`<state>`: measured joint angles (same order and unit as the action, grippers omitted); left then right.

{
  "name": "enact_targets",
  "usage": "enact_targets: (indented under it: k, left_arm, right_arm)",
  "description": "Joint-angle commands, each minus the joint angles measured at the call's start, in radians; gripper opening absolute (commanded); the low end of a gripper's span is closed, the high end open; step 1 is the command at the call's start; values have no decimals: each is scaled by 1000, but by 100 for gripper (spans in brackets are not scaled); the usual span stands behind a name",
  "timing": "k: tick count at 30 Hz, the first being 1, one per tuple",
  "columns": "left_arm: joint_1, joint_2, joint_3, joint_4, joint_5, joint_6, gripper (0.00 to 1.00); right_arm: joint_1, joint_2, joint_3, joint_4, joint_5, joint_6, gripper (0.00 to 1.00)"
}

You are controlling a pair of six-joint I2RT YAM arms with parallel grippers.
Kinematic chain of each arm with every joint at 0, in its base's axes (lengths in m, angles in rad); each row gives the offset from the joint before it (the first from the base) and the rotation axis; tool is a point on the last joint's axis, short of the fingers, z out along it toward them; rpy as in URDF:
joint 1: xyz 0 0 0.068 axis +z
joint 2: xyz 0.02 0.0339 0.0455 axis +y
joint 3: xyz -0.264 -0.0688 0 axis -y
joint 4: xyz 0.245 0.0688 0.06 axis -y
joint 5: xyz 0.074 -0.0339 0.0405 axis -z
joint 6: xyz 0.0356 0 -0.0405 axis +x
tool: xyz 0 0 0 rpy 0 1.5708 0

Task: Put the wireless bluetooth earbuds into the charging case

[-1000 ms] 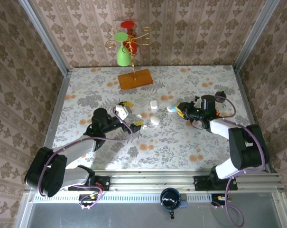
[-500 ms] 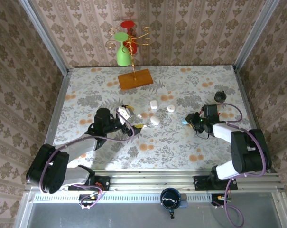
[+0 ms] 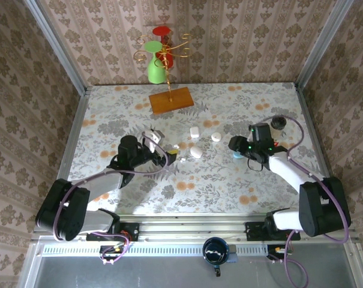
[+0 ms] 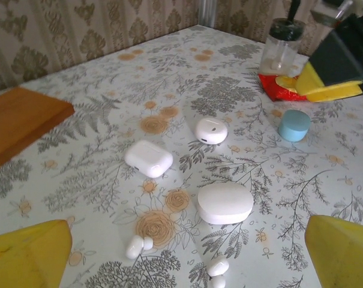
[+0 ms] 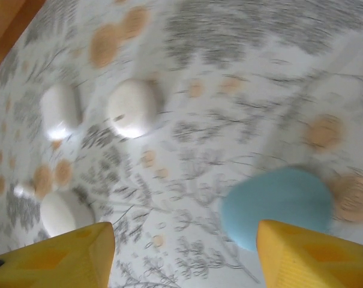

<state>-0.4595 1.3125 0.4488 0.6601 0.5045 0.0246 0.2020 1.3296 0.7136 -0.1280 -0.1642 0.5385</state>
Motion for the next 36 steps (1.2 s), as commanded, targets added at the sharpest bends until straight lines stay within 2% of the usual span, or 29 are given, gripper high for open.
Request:
enact_targets:
  k: [1,5,9,17,22,30,34,36]
  left_arm:
    - [56,22,1,46,26,-153,100]
    - [107,34,-20,91,16,-252,100]
    - [126,32,-24,89,31,-273,100]
    - [130,8,-31,43,20,-263,100]
    - [130,-7,-32,9,-13,-250,100]
    - [130,-34,-43,-35,-88,-291,100]
    - [130,-54,-65,-21,-128,-314,100]
    - [130,-64,-72,-16,-141,-314,100]
  right_arm:
    - [129,31,99,-131,127,-266,67]
    - [267,143,195,-171,173,-407,71]
    - [352,279,297,-215,191,-486,80]
    - [428,470,435,-228,241,-581,84]
    - [428,542,490,-236,231,-590,77]
    - [428,611,548,-246,197,-579,58]
    - [428,615,554,-256,189,-577,58]
    - [428,616,552,-262,189,-581,60]
